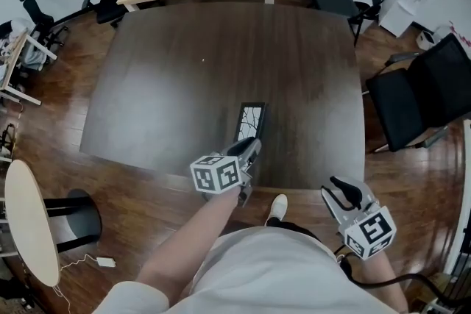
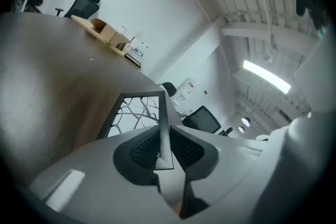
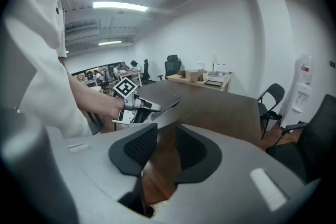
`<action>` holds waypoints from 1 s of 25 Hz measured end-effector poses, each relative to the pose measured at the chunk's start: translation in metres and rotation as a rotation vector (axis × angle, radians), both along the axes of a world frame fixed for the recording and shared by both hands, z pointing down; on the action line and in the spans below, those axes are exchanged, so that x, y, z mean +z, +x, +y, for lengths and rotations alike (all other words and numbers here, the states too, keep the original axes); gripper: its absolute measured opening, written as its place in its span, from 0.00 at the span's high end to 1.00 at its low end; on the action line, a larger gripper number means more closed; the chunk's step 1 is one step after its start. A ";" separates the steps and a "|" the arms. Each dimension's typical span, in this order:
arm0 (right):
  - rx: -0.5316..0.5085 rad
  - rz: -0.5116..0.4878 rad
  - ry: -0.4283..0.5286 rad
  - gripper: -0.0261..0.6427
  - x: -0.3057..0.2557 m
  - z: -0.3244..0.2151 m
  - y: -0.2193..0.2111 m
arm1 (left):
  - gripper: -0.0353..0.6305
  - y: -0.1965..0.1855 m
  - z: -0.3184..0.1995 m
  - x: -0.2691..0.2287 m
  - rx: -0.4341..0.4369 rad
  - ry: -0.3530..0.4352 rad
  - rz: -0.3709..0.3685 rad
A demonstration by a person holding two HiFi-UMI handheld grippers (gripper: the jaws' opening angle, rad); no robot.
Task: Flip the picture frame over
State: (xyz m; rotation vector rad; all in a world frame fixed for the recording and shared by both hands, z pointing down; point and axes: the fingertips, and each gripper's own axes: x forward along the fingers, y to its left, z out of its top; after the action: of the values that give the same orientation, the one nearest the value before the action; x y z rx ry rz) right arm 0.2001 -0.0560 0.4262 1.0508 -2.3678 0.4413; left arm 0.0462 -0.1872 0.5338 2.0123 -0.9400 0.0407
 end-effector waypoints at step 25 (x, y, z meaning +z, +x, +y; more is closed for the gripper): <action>0.093 0.148 -0.130 0.79 0.004 0.019 -0.100 | 0.85 -0.053 -0.008 0.017 0.162 -0.315 0.884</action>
State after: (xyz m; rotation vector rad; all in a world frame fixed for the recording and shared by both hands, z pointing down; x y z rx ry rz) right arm 0.1003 -0.0374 0.4303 1.0969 -2.1379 0.5257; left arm -0.0064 -0.1956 0.5510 1.5522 -0.1847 -0.5362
